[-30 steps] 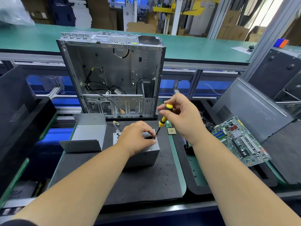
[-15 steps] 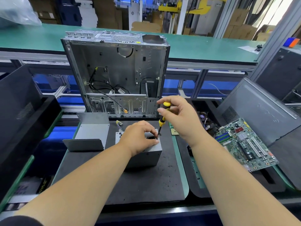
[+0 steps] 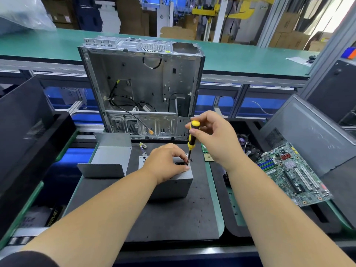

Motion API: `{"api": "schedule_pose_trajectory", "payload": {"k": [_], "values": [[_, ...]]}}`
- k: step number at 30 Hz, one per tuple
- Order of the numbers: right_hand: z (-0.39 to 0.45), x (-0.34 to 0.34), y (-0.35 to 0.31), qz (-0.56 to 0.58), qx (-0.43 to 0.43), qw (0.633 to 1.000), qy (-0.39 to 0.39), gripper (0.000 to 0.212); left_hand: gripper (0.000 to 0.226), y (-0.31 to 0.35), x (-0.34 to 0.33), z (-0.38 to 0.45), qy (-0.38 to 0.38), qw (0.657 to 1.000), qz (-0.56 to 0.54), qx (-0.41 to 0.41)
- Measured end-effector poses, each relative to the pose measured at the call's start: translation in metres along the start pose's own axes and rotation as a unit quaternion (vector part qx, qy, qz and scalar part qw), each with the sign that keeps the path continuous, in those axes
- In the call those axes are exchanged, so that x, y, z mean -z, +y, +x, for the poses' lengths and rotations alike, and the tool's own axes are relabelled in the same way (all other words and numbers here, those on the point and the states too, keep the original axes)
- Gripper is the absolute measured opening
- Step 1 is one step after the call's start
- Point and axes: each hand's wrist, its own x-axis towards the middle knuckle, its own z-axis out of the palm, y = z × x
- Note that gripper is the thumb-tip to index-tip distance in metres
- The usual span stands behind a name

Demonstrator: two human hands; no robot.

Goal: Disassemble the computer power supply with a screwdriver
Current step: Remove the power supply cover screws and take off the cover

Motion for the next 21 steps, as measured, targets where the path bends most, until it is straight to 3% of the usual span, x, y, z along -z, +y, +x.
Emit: {"api": "schedule_pose_trajectory", "payload": {"k": [7,12,15,19,21], "values": [[-0.003,-0.001,0.004,0.061,-0.037,0.997,-0.002,0.020,0.015,0.000,0.000,-0.001,0.003,1.000,-0.003,0.006],[-0.004,-0.013,-0.003,-0.064,0.035,0.994,0.076,0.012,0.012,-0.001,0.000,0.001,-0.001,1.000,-0.004,0.008],[-0.003,-0.016,0.001,-0.194,0.088,0.967,0.140,0.013,0.012,-0.003,-0.001,0.001,0.009,1.000,-0.013,0.000],[-0.003,-0.020,0.000,-0.189,0.061,0.966,0.163,0.032,0.013,-0.003,-0.001,0.002,0.007,1.000,-0.008,-0.002],[-0.001,-0.019,-0.002,-0.135,0.030,0.978,0.154,0.029,0.015,-0.003,-0.001,0.003,0.005,1.000,-0.003,-0.002]]}}
